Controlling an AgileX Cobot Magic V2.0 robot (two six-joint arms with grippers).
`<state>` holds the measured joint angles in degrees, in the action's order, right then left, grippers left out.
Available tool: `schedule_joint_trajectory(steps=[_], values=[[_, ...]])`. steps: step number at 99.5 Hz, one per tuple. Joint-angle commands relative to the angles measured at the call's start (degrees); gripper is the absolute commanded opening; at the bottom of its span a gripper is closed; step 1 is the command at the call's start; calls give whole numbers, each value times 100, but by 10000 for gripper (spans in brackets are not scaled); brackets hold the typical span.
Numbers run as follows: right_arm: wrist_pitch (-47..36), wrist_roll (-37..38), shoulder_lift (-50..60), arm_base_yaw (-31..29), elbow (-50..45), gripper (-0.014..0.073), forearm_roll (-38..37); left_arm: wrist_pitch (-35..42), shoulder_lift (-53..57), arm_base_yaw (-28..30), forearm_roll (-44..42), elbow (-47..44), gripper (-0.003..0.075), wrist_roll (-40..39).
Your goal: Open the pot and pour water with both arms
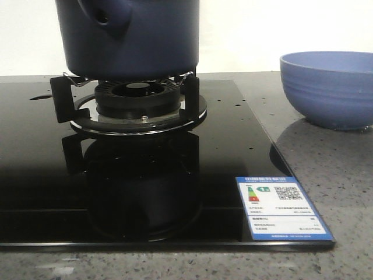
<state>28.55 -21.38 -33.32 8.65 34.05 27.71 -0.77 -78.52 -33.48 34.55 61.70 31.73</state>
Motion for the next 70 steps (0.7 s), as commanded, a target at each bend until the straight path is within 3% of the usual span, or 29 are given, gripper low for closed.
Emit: schedule_joint_trajectory(steps=[1, 32, 70], values=[[-308, -58, -56, 0, 208, 471, 44, 444, 477, -12, -17, 213, 388, -6], [363, 2, -779, -102, 773, 470, 44, 387, 1268, 126, -263, 213, 388, -6], [2280, 190, -2972, -1296, 3162, 470, -51, -860, 2003, 1927, -263, 213, 388, -6]])
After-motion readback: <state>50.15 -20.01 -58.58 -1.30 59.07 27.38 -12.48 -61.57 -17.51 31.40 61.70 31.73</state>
